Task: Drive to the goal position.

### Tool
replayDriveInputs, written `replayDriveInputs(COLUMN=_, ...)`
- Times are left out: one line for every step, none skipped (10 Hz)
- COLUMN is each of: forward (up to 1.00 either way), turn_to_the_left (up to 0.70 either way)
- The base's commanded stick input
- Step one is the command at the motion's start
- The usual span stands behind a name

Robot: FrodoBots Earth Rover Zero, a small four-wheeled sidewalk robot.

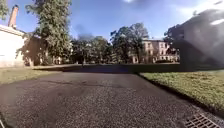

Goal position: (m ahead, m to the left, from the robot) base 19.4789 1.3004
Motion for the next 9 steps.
replayDriveInputs(forward=0.50, turn_to_the_left=0.00)
replayDriveInputs(forward=0.50, turn_to_the_left=0.00)
replayDriveInputs(forward=0.50, turn_to_the_left=0.00)
replayDriveInputs(forward=0.50, turn_to_the_left=0.00)
replayDriveInputs(forward=0.50, turn_to_the_left=0.00)
replayDriveInputs(forward=0.50, turn_to_the_left=0.00)
replayDriveInputs(forward=0.50, turn_to_the_left=0.00)
replayDriveInputs(forward=0.50, turn_to_the_left=0.00)
replayDriveInputs(forward=0.50, turn_to_the_left=0.00)
